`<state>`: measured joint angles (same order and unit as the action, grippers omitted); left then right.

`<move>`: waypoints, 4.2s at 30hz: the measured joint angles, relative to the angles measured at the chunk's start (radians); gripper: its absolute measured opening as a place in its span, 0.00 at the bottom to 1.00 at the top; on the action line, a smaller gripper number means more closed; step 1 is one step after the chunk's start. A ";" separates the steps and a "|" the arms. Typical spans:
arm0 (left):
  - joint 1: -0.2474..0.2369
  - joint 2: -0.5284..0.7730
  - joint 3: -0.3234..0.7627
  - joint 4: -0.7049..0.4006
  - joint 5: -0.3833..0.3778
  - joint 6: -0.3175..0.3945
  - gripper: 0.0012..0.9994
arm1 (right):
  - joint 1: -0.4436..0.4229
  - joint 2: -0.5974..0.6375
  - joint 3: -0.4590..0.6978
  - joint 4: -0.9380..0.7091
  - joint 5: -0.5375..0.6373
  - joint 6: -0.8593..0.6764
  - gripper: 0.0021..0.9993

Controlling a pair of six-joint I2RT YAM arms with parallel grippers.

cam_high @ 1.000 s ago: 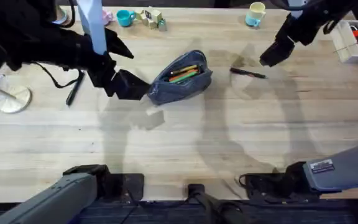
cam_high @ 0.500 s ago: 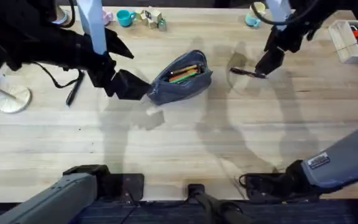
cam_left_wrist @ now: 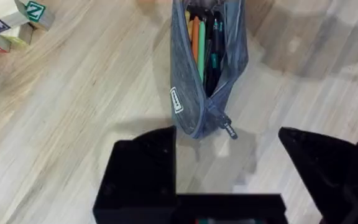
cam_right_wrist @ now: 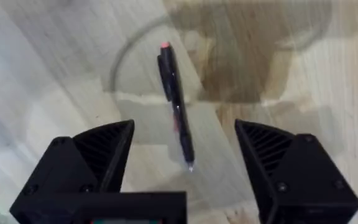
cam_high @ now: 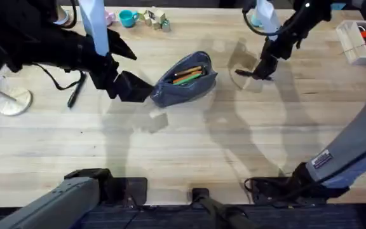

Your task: Unzip the bag, pick up the pens from the table one at a time and place them inside, then zip the bag closed.

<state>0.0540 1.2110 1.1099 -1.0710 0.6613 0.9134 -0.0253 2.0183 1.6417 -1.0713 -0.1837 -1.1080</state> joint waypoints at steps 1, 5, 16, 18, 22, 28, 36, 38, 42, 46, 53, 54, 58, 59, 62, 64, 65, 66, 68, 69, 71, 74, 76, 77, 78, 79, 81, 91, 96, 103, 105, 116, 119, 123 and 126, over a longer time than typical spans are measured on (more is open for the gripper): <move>0.000 0.000 0.000 0.000 0.000 0.000 0.99 | 0.001 0.010 0.000 0.008 0.002 0.000 0.98; 0.000 0.000 0.000 0.000 0.000 0.000 0.99 | 0.024 0.049 0.000 0.046 0.028 -0.002 0.99; 0.000 0.000 0.000 -0.001 0.000 0.000 0.99 | 0.110 0.108 0.024 0.093 0.162 -0.005 0.77; 0.000 0.000 0.000 -0.001 0.000 0.000 0.99 | 0.110 0.117 0.035 0.088 0.162 -0.007 0.63; 0.000 0.000 0.000 -0.001 0.000 0.000 0.99 | 0.111 0.130 0.054 0.068 0.160 -0.018 0.22; 0.000 0.000 0.000 0.000 0.000 0.000 0.99 | 0.115 0.130 0.056 0.060 0.161 -0.022 0.04; 0.000 0.000 0.000 0.000 0.000 0.000 0.99 | 0.142 0.132 0.068 0.019 0.181 -0.041 0.03; 0.000 0.000 0.000 0.000 0.000 0.000 0.99 | 0.160 0.137 0.079 -0.024 0.179 -0.049 0.03; 0.000 0.000 0.000 0.000 0.000 0.000 0.99 | 0.199 0.145 0.102 -0.117 0.153 -0.075 0.03; 0.000 0.000 0.000 0.000 0.000 0.000 0.99 | 0.231 0.145 0.181 -0.198 0.135 -0.106 0.03; 0.000 0.000 0.000 0.000 0.000 0.000 0.99 | 0.263 0.091 0.327 -0.286 0.084 -0.171 0.03; 0.000 0.000 0.000 0.000 0.000 0.000 0.99 | 0.269 0.081 0.340 -0.294 0.069 -0.188 0.03; 0.000 0.000 0.000 0.000 0.000 0.000 0.99 | 0.306 0.053 0.368 -0.319 0.011 -0.276 0.03; 0.000 0.000 0.000 0.002 0.000 0.000 0.99 | 0.319 0.050 0.370 -0.328 0.000 -0.301 0.03; 0.000 0.000 0.000 0.007 0.000 0.000 0.99 | 0.363 0.050 0.370 -0.340 -0.022 -0.364 0.03; 0.000 0.000 0.000 0.010 0.000 0.000 0.99 | 0.390 0.050 0.370 -0.339 -0.030 -0.402 0.03; 0.000 0.000 0.000 0.010 0.000 0.000 0.99 | 0.401 0.050 0.370 -0.339 -0.033 -0.420 0.03; 0.000 0.000 0.000 0.010 0.000 0.000 0.99 | 0.414 0.050 0.370 -0.336 -0.036 -0.441 0.03; 0.000 0.000 0.000 0.010 0.000 0.000 0.99 | 0.434 0.050 0.370 -0.321 -0.043 -0.472 0.03; 0.000 0.000 0.000 0.010 0.000 0.000 0.99 | 0.440 0.050 0.370 -0.311 -0.044 -0.482 0.03; 0.000 0.000 0.000 0.010 0.000 0.000 0.99 | 0.449 0.050 0.370 -0.292 -0.047 -0.498 0.03; 0.000 0.000 0.000 0.010 0.000 0.000 0.99 | 0.456 0.050 0.370 -0.276 -0.049 -0.513 0.03; 0.000 0.000 0.000 0.010 0.000 0.000 0.99 | 0.461 0.054 0.370 -0.276 -0.050 -0.518 0.03; 0.000 0.000 0.000 0.010 0.000 0.000 0.99 | 0.463 0.058 0.370 -0.276 -0.050 -0.520 0.03; 0.000 0.000 0.000 0.010 0.000 0.000 0.99 | 0.466 0.063 0.370 -0.276 -0.050 -0.520 0.03; 0.000 0.000 0.000 0.010 0.000 0.000 0.99 | 0.470 0.070 0.370 -0.276 -0.051 -0.521 0.03; 0.000 0.000 0.000 0.010 0.000 0.000 0.99 | 0.480 0.085 0.370 -0.276 -0.066 -0.523 0.03; 0.000 0.000 0.000 0.010 0.000 0.000 0.99 | 0.555 0.157 0.370 -0.217 -0.130 -0.524 0.03; 0.000 0.000 0.000 0.010 0.000 0.000 1.00 | 0.593 0.187 0.370 -0.161 -0.175 -0.524 0.03; 0.000 0.000 0.000 0.011 0.000 0.000 0.99 | 0.626 0.199 0.370 -0.148 -0.188 -0.523 0.11; 0.000 0.000 0.000 0.011 0.000 0.000 0.99 | 0.626 0.199 0.370 -0.148 -0.191 -0.524 0.39; 0.000 0.000 0.000 0.012 0.000 0.000 0.99 | 0.626 0.199 0.370 -0.156 -0.178 -0.524 0.99; 0.000 0.000 0.000 0.012 0.000 0.000 0.99 | 0.625 0.199 0.370 -0.157 -0.177 -0.524 1.00; 0.003 0.000 0.000 0.012 0.000 0.000 0.99 | 0.625 0.199 0.370 -0.163 -0.177 -0.523 1.00; 0.021 0.000 0.000 0.012 0.000 0.000 0.99 | 0.625 0.199 0.370 -0.164 -0.180 -0.517 1.00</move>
<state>0.0751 1.2110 1.1099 -1.0592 0.6617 0.9134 0.5999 2.2173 2.0117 -1.2350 -0.3637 -1.6251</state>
